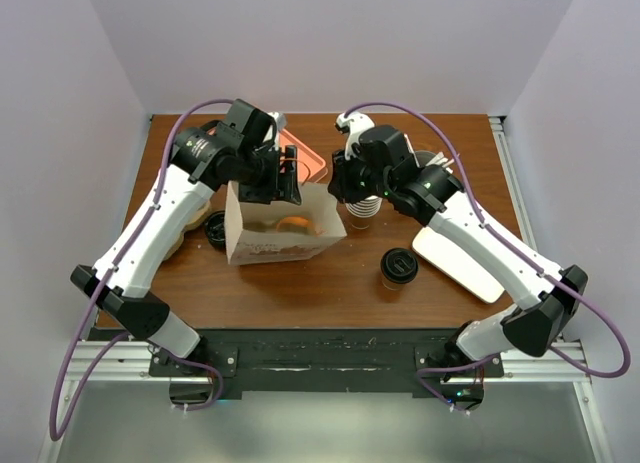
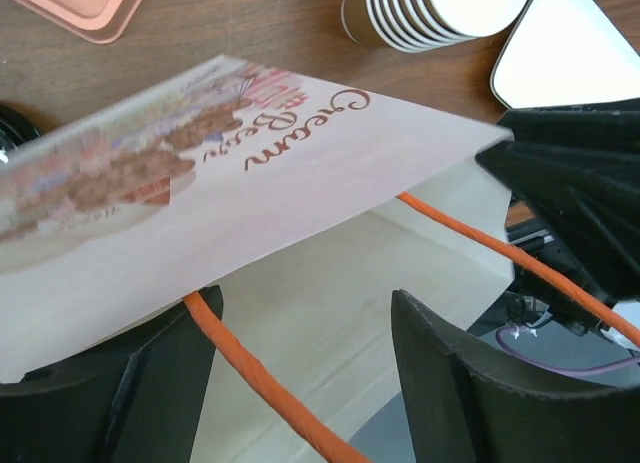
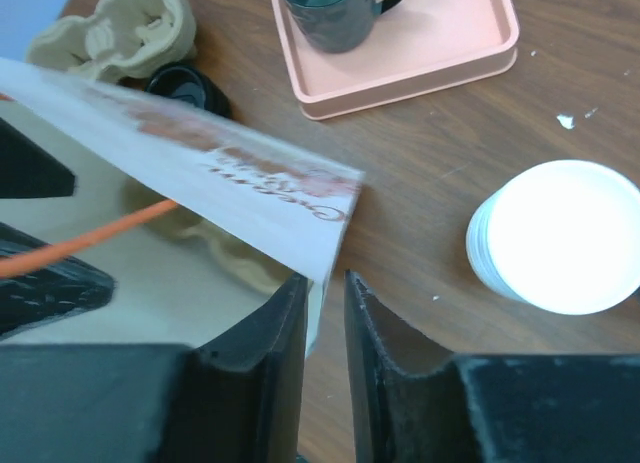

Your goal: Pack the takeout coffee

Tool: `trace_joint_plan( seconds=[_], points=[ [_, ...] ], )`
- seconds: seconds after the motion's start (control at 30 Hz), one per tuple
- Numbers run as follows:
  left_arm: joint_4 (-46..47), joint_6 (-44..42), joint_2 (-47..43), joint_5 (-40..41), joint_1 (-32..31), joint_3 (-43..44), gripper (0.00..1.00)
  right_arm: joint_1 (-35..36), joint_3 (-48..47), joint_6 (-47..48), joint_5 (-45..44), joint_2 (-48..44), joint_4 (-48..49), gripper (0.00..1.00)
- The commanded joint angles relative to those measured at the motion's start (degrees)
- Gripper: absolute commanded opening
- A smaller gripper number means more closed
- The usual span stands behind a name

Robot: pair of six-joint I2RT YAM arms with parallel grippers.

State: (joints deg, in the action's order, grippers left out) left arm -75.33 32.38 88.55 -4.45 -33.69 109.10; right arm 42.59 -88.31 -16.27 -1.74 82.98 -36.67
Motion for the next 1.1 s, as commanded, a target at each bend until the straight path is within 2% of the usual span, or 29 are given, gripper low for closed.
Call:
trace_joint_plan(
  seconds=[0.0, 0.3, 0.53, 0.63, 0.73, 0.77, 0.83, 0.87, 1.07],
  points=[
    [3.3, 0.7, -1.7, -3.6, 0.4, -1.1, 0.73, -0.1, -2.8, -5.3, 1.6, -1.2, -3.1, 0.34],
    [7.6, 1.8, -4.5, -4.9, 0.4, -8.0, 0.73, 0.0, -0.5, -9.7, 2.7, -3.1, -5.0, 0.45],
    [9.0, 1.5, -4.5, -5.2, 0.3, -7.8, 0.73, 0.1, -1.3, -10.7, 1.0, -2.2, -6.8, 0.47],
    [9.3, 0.7, -3.9, -5.7, 0.3, -6.1, 0.73, 0.1, -2.8, -10.2, -1.3, -0.7, -8.0, 0.40],
    [8.4, -0.4, -2.6, -5.3, 0.4, -3.3, 0.73, 0.1, -4.1, -9.7, -1.7, 1.0, -7.5, 0.28],
    [8.2, -0.6, -1.9, -5.0, 0.3, -2.0, 0.73, 0.1, -5.2, -9.7, -1.2, 1.8, -7.5, 0.16],
    [7.3, -1.4, -1.3, -4.5, 0.4, -0.8, 0.73, 0.0, -6.5, -9.5, 0.1, 2.8, -8.2, 0.03],
    [7.0, -1.5, -1.2, -3.8, 0.4, 0.1, 0.73, 0.0, -8.0, -9.5, 0.4, 3.1, -9.2, 0.00],
    [3.2, -3.5, -0.2, -2.8, 0.6, 4.9, 0.73, 0.0, -12.0, -11.1, 3.6, 4.0, -16.3, 0.00]
  ],
)
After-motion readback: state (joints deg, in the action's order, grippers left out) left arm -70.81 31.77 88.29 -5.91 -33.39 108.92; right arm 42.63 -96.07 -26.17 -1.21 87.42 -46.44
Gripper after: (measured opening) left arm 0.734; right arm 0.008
